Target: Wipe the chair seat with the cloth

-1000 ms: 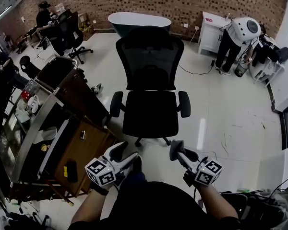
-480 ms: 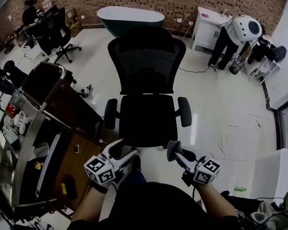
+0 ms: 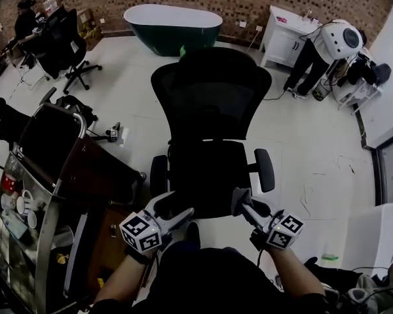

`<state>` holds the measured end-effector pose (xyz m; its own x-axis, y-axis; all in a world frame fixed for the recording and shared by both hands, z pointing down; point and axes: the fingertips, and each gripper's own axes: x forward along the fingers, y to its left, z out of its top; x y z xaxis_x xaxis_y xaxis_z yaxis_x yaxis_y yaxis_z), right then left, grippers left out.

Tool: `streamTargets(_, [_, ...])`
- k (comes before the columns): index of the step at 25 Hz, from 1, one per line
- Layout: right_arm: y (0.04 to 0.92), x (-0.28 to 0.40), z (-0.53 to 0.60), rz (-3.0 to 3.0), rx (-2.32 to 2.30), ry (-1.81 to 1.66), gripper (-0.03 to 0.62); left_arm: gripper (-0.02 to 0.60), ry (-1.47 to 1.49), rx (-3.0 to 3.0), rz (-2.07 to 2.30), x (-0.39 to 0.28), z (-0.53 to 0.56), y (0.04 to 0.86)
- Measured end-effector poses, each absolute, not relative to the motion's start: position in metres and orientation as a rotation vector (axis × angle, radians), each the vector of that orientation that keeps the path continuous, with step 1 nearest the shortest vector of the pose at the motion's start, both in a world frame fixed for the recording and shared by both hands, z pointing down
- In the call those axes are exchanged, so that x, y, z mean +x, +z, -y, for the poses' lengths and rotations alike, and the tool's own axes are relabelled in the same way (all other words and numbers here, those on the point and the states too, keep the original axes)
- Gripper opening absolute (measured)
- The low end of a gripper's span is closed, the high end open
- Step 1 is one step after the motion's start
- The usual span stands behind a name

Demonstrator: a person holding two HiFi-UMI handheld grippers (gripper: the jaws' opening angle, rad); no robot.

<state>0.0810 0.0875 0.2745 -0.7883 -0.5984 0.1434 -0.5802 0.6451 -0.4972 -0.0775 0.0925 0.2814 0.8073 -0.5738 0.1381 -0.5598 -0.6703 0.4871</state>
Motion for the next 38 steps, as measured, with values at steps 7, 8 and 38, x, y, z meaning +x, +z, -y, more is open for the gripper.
streamTargets(7, [0.298, 0.054, -0.049, -2.833, -1.024, -0.91, 0.054, 0.311, -0.022, 2.429, 0.814, -0.091, -0.059, 0.303])
streamTargets(8, [0.305, 0.052, -0.043, -2.843, -1.027, -0.925, 0.055, 0.312, -0.02, 2.42, 0.815, -0.09, -0.054, 0.307])
streamTargets(38, [0.735, -0.141, 0.218, -3.546, -0.914, -1.126, 0.057, 0.316, 0.029, 2.137, 0.995, -0.125, 0.094, 0.522])
